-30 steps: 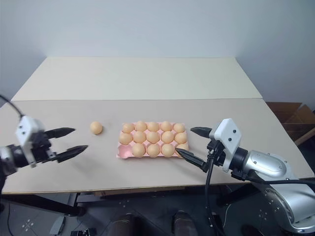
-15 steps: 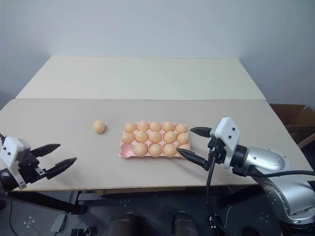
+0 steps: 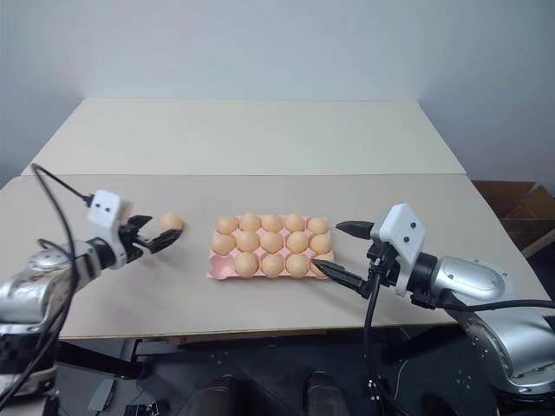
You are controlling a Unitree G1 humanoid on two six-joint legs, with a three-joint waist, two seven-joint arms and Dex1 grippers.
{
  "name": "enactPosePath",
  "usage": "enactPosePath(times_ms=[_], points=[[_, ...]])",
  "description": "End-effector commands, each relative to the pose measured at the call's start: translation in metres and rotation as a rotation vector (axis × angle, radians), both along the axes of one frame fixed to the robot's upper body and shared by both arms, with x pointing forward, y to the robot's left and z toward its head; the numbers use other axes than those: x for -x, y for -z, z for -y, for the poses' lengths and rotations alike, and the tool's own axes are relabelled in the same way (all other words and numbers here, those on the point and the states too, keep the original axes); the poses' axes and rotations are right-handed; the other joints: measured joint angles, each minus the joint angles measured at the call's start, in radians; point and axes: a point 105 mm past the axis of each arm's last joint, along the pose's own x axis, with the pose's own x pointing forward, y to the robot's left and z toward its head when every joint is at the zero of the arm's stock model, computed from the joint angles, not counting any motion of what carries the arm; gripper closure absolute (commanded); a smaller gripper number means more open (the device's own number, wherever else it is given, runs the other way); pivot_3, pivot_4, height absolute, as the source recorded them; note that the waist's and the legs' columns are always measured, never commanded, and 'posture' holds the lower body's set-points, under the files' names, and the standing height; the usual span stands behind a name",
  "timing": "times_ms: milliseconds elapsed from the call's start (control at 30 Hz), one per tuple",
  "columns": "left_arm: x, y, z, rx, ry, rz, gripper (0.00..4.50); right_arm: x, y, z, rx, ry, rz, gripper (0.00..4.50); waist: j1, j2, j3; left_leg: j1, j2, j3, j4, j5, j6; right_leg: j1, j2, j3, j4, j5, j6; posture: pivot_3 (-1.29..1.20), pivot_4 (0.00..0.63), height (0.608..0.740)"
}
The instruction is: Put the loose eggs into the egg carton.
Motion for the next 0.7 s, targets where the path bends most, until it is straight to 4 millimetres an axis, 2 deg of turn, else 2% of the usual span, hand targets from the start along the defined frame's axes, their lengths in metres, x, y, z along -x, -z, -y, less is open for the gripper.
enactPosePath(times_ms=[33, 233, 333, 500, 567, 700], points=[[-0.014, -0.002, -0.005, -0.03, -0.102, -0.009, 0.01, 0.004, -0.014, -0.001, 0.003, -0.003, 0.073, 0.0, 0.0, 0.0, 0.0, 0.0, 0.0, 0.0, 0.0, 0.0, 0.0, 0.0, 0.0, 0.0, 0.0, 0.0, 0.0, 0.0, 0.15, 0.74], [-0.024, 0.004, 0.003, 0.008, -0.141, -0.041, 0.01, 0.006, -0.015, 0.0, 0.0, 0.009, 0.081, 0.0, -0.001, 0.0, 0.0, 0.0, 0.0, 0.0, 0.001, 0.0, 0.0, 0.001, 0.0, 0.0, 0.0, 0.0, 0.001, 0.0, 0.15, 0.74], [-0.027, 0.006, 0.01, 0.021, -0.127, -0.061, 0.61, 0.008, -0.015, -0.001, -0.004, 0.009, 0.082, 0.0, 0.001, 0.0, 0.0, 0.0, 0.0, 0.0, 0.001, 0.0, 0.0, 0.001, -0.001, 0.0, 0.0, 0.0, 0.001, 0.0, 0.15, 0.74], [-0.03, 0.004, 0.015, 0.02, -0.115, -0.052, 2.23, 0.008, -0.014, -0.001, -0.008, 0.014, 0.084, 0.0, 0.002, 0.0, 0.0, 0.0, -0.001, 0.0, 0.001, 0.0, 0.0, 0.001, -0.001, 0.0, 0.0, 0.0, 0.001, 0.0, 0.15, 0.74], [-0.029, 0.001, 0.016, 0.004, -0.102, -0.035, 2.72, 0.008, -0.014, -0.001, -0.008, 0.018, 0.085, 0.0, 0.003, 0.0, 0.0, 0.0, -0.001, 0.0, 0.001, 0.0, 0.0, 0.001, -0.001, 0.0, 0.0, 0.0, 0.001, 0.0, 0.15, 0.74], [-0.02, -0.016, 0.023, -0.061, 0.015, 0.046, 2.82, 0.009, -0.014, 0.0, -0.008, 0.027, 0.086, 0.0, 0.002, 0.0, 0.0, 0.0, -0.001, 0.0, 0.001, 0.0, 0.0, 0.0, -0.001, 0.0, 0.0, 0.0, 0.001, 0.0, 0.15, 0.74]])
